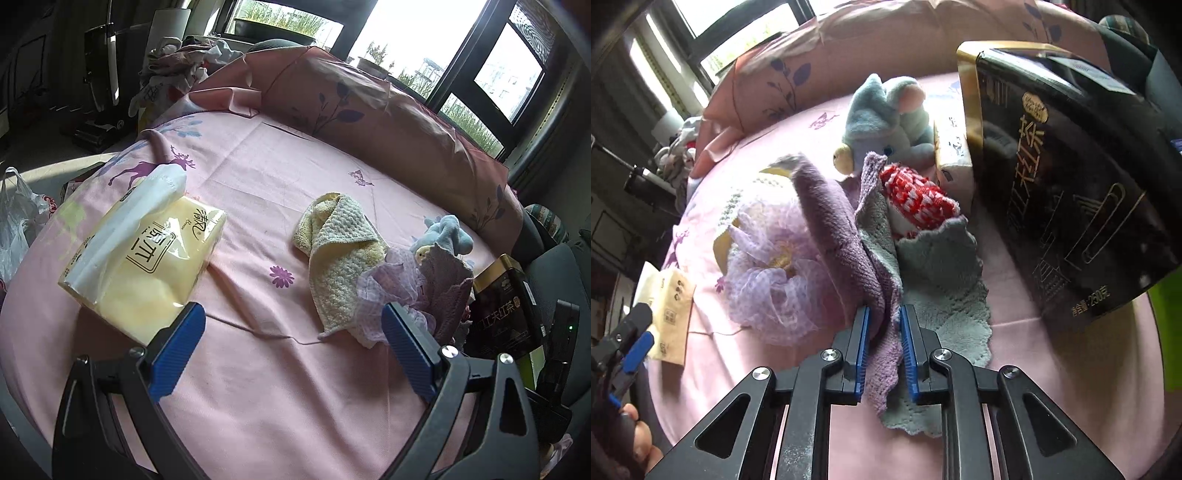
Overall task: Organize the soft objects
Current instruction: 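Grasp the purple towel edge with the right gripper and lift it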
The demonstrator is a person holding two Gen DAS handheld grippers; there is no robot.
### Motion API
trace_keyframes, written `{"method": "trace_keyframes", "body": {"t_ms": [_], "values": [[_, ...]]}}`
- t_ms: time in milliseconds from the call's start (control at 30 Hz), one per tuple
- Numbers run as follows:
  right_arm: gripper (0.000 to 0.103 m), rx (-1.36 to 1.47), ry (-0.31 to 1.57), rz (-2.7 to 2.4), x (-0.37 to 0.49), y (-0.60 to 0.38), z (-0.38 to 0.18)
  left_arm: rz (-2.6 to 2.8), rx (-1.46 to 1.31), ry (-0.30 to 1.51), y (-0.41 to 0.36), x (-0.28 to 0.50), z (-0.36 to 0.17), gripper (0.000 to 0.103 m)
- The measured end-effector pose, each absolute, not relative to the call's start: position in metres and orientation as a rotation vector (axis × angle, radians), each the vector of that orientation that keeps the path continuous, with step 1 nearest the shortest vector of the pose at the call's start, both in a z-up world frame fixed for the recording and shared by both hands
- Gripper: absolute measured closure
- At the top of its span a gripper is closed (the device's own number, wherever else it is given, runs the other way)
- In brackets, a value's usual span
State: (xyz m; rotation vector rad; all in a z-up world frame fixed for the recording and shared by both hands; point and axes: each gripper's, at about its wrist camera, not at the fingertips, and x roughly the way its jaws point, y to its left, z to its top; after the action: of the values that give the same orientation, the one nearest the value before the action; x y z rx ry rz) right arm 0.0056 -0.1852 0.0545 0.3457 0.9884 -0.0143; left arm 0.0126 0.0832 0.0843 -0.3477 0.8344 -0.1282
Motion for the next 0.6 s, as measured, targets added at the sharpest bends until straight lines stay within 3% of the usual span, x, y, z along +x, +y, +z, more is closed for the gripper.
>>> {"method": "trace_keyframes", "body": {"t_ms": [267,433,500,567,600], "values": [[0.095,0.349,0.828,0.088,-0.026,-0.197,0.101,-0.117,-0.316,0.844,0.077,0.012,0.082,0.008],[0.092,0.312,0.941,0.006,-0.012,-0.191,0.085,-0.113,-0.303,0.852,0.074,0.012,0.08,0.008],[0.077,0.327,0.982,0.003,-0.01,-0.194,0.077,-0.111,-0.298,0.856,0.072,0.011,0.08,0.008],[0.04,0.362,0.978,0.011,-0.008,-0.195,0.072,-0.114,-0.294,0.857,0.071,0.011,0.08,0.008],[0.033,0.375,0.966,0.008,-0.008,-0.196,0.071,-0.115,-0.291,0.857,0.07,0.011,0.08,0.008]]}}
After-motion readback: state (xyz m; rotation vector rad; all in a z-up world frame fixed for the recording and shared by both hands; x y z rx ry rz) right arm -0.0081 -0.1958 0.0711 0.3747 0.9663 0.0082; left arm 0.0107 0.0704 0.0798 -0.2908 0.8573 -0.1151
